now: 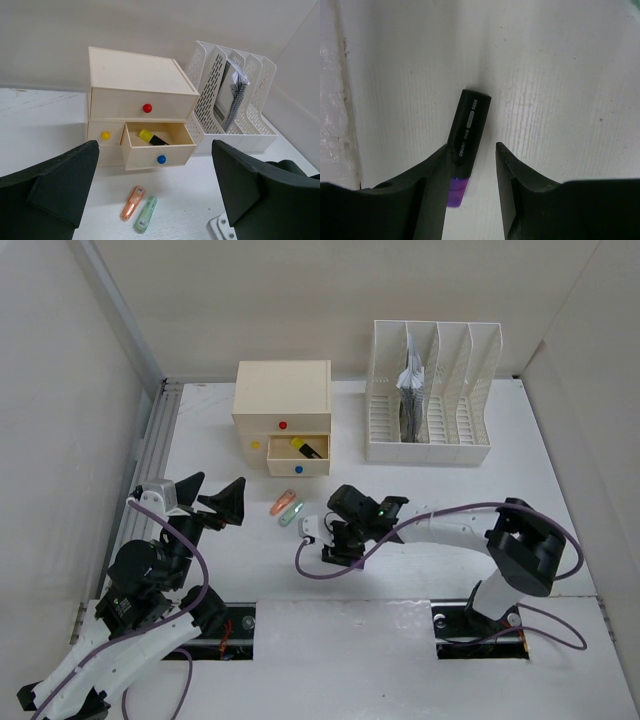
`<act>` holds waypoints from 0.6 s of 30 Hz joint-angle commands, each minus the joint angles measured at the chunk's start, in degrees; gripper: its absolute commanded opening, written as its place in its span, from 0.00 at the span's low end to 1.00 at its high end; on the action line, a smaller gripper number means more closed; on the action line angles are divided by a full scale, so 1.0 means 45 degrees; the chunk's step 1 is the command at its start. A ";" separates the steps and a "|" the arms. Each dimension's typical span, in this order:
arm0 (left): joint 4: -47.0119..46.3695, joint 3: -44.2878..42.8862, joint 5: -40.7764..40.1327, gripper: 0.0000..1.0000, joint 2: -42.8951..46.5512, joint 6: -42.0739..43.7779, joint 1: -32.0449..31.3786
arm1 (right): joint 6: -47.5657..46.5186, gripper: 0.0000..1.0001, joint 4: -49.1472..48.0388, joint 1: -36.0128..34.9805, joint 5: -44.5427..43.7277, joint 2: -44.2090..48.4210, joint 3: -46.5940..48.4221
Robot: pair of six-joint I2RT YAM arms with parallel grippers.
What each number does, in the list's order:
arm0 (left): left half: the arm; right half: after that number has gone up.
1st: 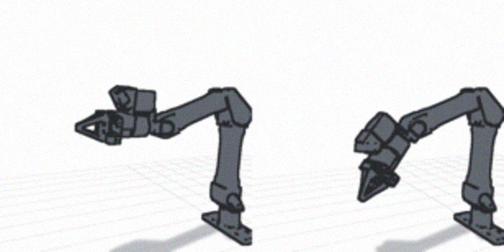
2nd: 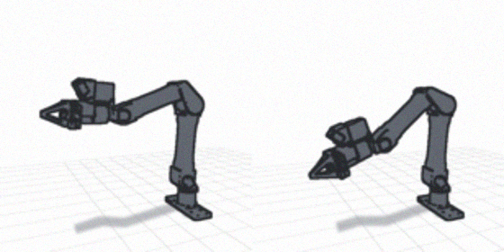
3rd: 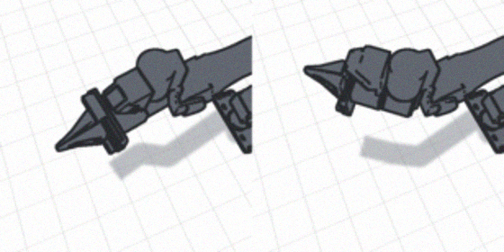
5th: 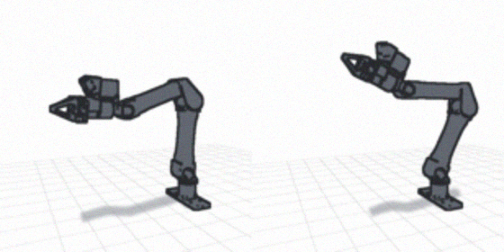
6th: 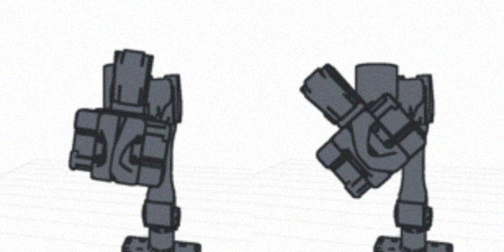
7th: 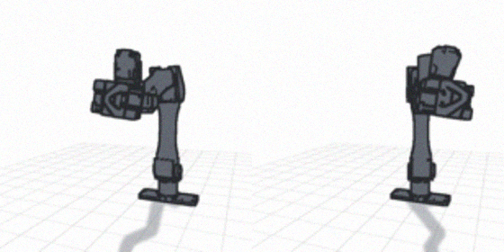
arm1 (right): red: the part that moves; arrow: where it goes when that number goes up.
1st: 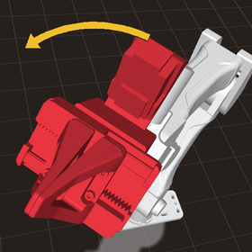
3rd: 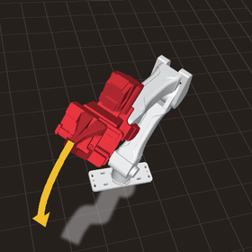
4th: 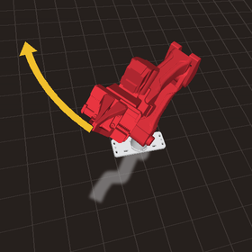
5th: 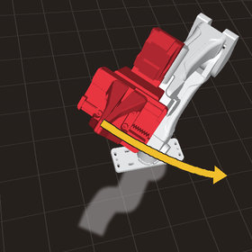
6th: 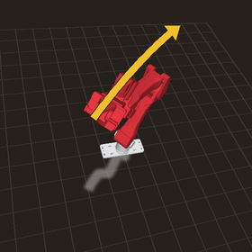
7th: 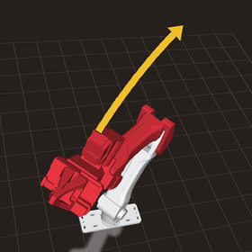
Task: Organize the desk
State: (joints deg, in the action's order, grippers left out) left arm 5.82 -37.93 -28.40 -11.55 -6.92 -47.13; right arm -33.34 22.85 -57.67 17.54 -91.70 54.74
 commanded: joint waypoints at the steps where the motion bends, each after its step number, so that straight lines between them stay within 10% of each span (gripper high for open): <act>1: -0.0513 0.0012 -0.0094 0.94 0.0028 -0.0025 0.0045 | 0.0163 0.46 0.0078 -0.0329 -0.0011 -0.0247 0.0687; 18: -0.0513 0.0012 -0.0094 0.94 0.0145 -0.0025 0.0045 | 0.0769 0.48 0.0859 -0.0446 -0.0109 -0.1652 0.1488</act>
State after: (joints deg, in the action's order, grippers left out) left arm 5.82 -37.93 -28.53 -11.44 -6.94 -47.13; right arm -31.03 25.82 -59.00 16.49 -98.70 59.13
